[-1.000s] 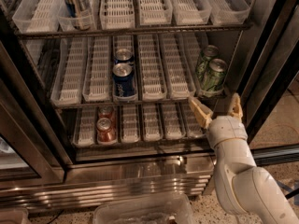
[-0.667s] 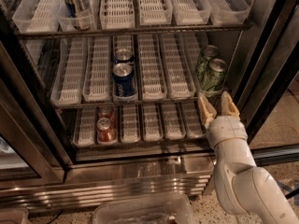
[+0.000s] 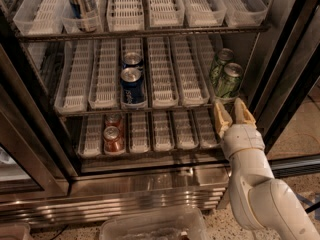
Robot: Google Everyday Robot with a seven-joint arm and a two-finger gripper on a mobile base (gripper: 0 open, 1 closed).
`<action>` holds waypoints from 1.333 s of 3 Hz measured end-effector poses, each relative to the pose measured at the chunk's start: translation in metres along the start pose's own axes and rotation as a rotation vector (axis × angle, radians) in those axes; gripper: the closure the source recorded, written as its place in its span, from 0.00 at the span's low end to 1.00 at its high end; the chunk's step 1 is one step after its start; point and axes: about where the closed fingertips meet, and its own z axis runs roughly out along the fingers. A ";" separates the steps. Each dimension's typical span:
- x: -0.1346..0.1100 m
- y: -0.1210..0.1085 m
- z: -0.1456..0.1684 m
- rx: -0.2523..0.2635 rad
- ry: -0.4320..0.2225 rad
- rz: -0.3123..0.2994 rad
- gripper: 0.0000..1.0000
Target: Pick green can from middle shelf of fridge
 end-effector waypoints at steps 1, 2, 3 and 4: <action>0.000 0.000 0.000 0.000 0.000 0.000 0.35; 0.000 0.000 0.000 0.000 0.000 0.000 0.38; 0.000 0.000 0.000 0.000 0.000 0.000 0.43; 0.001 0.000 0.001 -0.002 0.000 0.000 0.32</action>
Offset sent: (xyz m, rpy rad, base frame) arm 0.0001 -0.0001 0.0001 -0.0026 -0.0022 -0.0029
